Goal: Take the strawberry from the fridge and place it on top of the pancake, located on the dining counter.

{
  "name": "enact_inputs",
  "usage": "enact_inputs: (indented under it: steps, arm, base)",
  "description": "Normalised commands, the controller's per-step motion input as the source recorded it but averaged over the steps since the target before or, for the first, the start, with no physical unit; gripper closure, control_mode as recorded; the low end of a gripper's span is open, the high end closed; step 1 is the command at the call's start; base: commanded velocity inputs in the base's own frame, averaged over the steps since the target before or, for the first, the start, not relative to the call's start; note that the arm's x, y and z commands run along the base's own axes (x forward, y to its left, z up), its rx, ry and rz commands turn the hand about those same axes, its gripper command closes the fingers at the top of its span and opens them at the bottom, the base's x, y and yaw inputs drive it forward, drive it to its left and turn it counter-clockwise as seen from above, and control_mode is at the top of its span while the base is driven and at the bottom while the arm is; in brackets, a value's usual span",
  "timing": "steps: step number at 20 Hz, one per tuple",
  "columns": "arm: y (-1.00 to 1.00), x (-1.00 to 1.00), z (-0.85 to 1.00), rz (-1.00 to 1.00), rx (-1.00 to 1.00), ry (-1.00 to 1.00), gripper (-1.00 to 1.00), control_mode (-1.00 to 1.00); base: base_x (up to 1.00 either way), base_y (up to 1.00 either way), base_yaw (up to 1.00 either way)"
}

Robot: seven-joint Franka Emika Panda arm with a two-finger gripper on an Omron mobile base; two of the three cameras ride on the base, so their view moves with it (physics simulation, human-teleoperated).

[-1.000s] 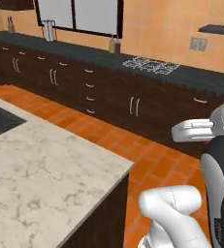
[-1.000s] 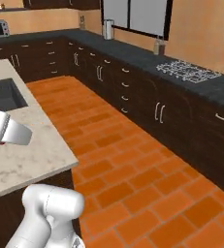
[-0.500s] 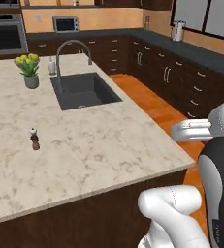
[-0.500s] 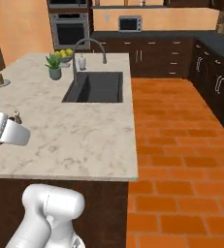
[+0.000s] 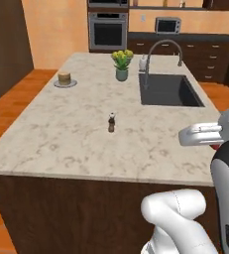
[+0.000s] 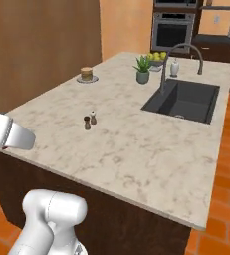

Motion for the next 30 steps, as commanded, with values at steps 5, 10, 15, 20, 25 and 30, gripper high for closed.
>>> enact_inputs:
  steps: [5,10,15,20,25,30]
  arm:
    - [0.0,0.0,0.0,0.0,0.0,0.0,1.0,1.0]
    - [0.0,0.0,0.0,0.0,0.0,0.0,1.0,1.0]
    - [0.0,0.0,0.0,0.0,0.0,0.0,1.0,1.0]
    - [0.0,0.0,0.0,0.0,0.0,0.0,1.0,1.0]
    - [0.0,0.0,0.0,0.0,0.0,0.0,1.0,1.0]
    - [0.0,0.0,0.0,0.0,0.0,0.0,1.0,1.0]
  base:
    - [-0.06,0.67,0.37]
    - [-0.96,-0.83,0.24]
    - [-1.0,-1.0,0.33]
    - [-1.0,-1.0,0.39]
    - [-0.8,-1.0,0.41]
    - [-0.44,-1.0,0.34]
